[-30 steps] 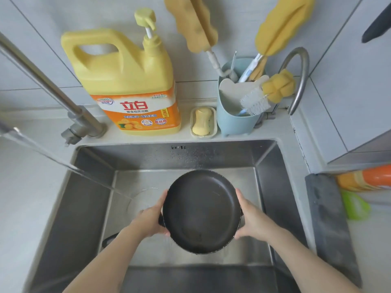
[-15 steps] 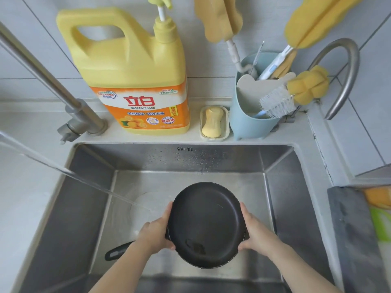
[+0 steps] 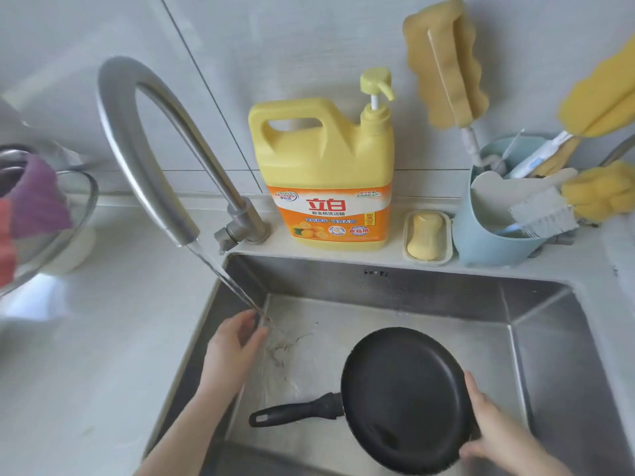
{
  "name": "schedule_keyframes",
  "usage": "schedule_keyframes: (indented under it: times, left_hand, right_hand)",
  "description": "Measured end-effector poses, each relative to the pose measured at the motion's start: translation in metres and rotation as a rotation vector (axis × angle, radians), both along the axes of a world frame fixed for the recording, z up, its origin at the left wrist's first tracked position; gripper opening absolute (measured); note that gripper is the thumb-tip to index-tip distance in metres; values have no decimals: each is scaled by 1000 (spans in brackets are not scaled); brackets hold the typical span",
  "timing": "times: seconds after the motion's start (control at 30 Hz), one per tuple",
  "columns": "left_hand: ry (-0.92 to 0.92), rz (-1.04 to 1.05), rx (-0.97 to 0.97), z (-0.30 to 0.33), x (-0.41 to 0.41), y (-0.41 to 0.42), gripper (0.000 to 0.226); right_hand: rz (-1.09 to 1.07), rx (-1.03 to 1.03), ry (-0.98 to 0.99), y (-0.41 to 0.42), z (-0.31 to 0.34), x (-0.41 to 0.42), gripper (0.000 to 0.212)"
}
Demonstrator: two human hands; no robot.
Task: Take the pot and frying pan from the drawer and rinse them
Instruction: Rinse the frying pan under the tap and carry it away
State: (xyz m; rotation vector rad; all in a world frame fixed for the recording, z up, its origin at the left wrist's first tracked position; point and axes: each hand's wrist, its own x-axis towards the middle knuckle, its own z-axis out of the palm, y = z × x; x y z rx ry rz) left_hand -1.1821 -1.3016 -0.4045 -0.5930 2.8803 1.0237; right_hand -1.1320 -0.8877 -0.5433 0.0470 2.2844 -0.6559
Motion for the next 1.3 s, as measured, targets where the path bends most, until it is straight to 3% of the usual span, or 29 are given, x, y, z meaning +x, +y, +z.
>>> schedule_keyframes:
  times: [0.07,0.27,0.5,0.6,0.73,0.83,0.9,1.1,1.3]
  left_hand:
    - [142,98,89,31,-21,-2,23]
    - [260,181,263,46,-84,-4,40]
    - [297,167,202,36,-91,18,24]
    - [275,133,195,33,-84,14,29]
    - [86,-23,205,-11,-47,29,74]
    - [-382,-357,146,-68,4,61,99]
    - [-599,-507,102,-100,29,73,115]
    - [-649,-696,-213,-133,31,87,140]
    - [-649,-689,-82,-152,26,87,147]
  right_hand:
    - [5,24,10,0,1,0,140]
    - [-74,-1,-15,0,1,5,140]
    - [-54,31,-18,0,3,5,138]
    - [-46,22,-23,-1,5,5,137]
    - [-71,-1,-20,0,6,6,136]
    - [-95,-35,-27,2,1,8,141]
    - [-109,-64,-34,3,-2,9,144]
    - [-124,-126,-48,5,-9,9,153]
    - [-121,-130,-36,3,-12,7,155]
